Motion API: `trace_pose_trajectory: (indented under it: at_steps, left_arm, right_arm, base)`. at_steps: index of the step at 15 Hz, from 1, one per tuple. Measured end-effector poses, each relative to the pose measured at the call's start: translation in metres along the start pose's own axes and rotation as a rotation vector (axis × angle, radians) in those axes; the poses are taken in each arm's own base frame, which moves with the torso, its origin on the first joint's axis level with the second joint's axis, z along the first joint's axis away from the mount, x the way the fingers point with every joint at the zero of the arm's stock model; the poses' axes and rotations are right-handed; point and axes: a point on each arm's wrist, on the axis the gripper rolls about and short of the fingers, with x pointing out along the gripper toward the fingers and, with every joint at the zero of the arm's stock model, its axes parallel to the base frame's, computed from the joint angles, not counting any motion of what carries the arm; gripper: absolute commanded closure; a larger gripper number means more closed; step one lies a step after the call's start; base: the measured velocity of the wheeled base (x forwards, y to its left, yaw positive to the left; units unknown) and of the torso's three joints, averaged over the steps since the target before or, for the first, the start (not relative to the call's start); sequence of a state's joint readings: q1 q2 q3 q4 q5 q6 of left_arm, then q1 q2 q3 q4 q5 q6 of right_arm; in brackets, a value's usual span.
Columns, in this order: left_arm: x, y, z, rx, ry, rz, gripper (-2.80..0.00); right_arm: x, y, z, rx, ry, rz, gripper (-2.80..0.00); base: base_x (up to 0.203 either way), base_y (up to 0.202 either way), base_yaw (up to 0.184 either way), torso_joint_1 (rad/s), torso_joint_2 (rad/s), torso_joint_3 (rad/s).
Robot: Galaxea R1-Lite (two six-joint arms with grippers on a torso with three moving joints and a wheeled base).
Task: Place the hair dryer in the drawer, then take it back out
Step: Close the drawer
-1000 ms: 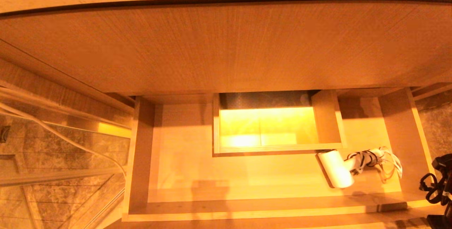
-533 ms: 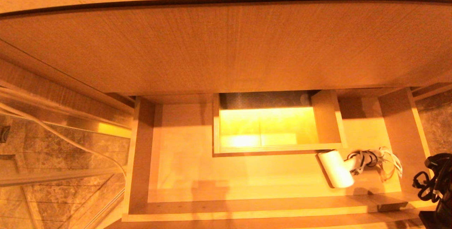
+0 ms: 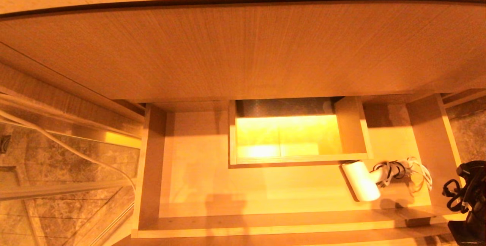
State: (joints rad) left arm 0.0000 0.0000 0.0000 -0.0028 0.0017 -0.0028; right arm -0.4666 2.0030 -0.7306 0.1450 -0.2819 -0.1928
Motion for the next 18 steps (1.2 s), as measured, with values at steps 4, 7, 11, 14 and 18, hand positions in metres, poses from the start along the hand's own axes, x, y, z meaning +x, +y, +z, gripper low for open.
trace_pose_trajectory:
  at_steps: [4, 7, 11, 14, 18]
  left_arm:
    - [0.000, 0.000, 0.000, 0.000, 0.000, 0.000, 0.00]
    - [0.000, 0.000, 0.000, 0.000, 0.000, 0.000, 0.00]
    - [0.000, 0.000, 0.000, 0.000, 0.000, 0.000, 0.00]
    - [0.000, 0.000, 0.000, 0.000, 0.001, -0.001, 0.00]
    - [0.000, 0.000, 0.000, 0.000, 0.000, 0.000, 0.00]
  right_arm:
    - [-0.005, -0.002, 0.007, 0.022, -0.083, 0.011, 0.00]
    - [-0.011, -0.003, 0.013, 0.035, -0.164, 0.029, 0.00]
    - [-0.021, -0.004, 0.021, 0.051, -0.268, 0.030, 0.00]
    - [-0.030, -0.005, 0.031, 0.063, -0.402, 0.050, 0.00]
    - [-0.050, -0.006, 0.047, 0.030, -0.624, 0.087, 0.00]
  base:
    - [0.000, 0.000, 0.000, 0.000, 0.00, 0.000]
    - [0.000, 0.000, 0.000, 0.000, 0.00, 0.000]
    - [0.000, 0.000, 0.000, 0.000, 0.00, 0.000]
    - [0.000, 0.000, 0.000, 0.000, 0.00, 0.000]
    - [0.000, 0.000, 0.000, 0.000, 0.00, 0.000]
